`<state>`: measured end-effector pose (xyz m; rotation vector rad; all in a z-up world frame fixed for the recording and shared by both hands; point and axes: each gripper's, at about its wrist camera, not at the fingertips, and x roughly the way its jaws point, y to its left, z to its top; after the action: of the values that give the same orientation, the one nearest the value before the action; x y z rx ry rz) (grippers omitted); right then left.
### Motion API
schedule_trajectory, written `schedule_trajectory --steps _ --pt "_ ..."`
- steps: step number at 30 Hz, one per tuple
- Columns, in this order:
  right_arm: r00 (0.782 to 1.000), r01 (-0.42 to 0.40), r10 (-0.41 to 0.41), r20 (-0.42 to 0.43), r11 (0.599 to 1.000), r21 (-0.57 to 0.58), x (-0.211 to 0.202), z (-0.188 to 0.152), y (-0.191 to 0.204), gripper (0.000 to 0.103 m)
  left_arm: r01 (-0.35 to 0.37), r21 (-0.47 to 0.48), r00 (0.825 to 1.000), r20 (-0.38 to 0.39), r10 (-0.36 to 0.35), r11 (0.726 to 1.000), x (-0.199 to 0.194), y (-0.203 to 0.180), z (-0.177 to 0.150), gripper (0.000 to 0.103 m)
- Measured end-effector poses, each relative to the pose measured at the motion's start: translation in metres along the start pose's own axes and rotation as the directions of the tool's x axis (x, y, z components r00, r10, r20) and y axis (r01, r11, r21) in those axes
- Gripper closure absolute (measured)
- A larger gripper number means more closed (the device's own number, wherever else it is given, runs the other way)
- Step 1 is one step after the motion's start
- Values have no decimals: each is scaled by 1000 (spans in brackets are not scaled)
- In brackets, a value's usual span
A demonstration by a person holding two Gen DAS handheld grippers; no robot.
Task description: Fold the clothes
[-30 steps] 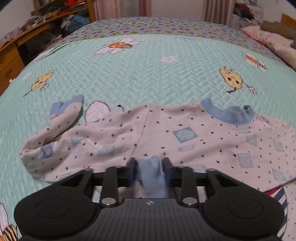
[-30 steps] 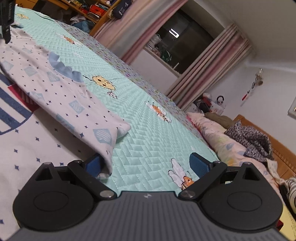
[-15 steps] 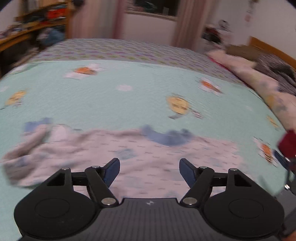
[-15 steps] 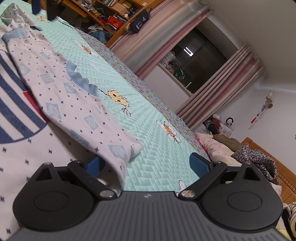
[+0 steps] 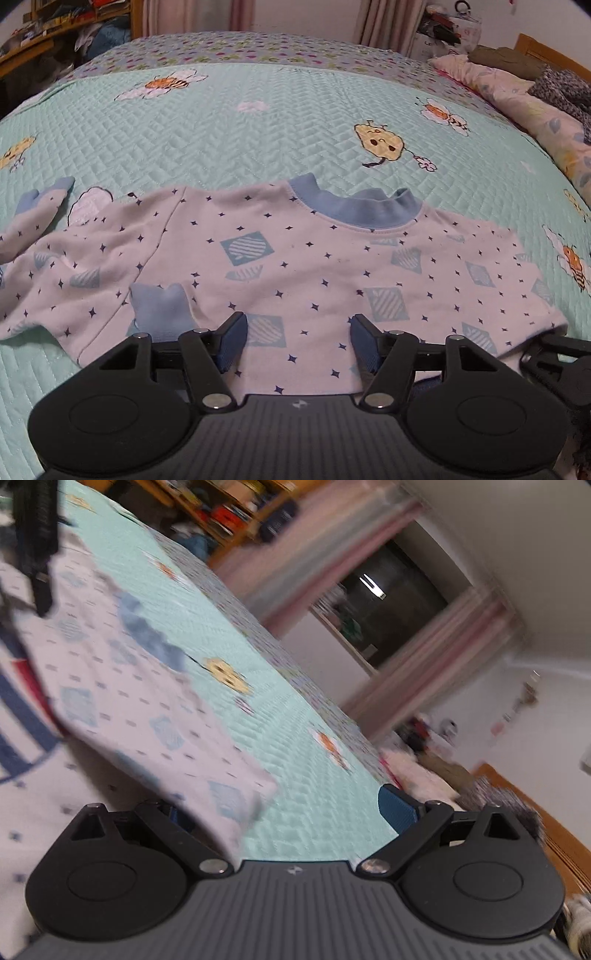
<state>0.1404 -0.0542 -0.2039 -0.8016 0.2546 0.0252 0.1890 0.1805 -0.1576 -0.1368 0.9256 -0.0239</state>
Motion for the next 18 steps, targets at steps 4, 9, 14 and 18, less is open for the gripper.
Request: schedule_trajectory --steps 4,9,14,18 --pt "994 60 -52 -93 995 83 6 -9 -12 2 -24 23 1000 -9 24 999 1 -2 0 38" --pt "994 64 -58 -87 996 63 6 -9 -10 1 -33 37 999 -12 33 999 2 -3 1 38" --pt "999 22 -20 -36 998 51 -5 -14 -16 1 -59 56 998 -10 59 997 5 -9 1 34" --pt "1000 4 -4 20 1000 5 -26 -21 -17 1 -79 57 997 -9 79 995 6 -13 1 32"
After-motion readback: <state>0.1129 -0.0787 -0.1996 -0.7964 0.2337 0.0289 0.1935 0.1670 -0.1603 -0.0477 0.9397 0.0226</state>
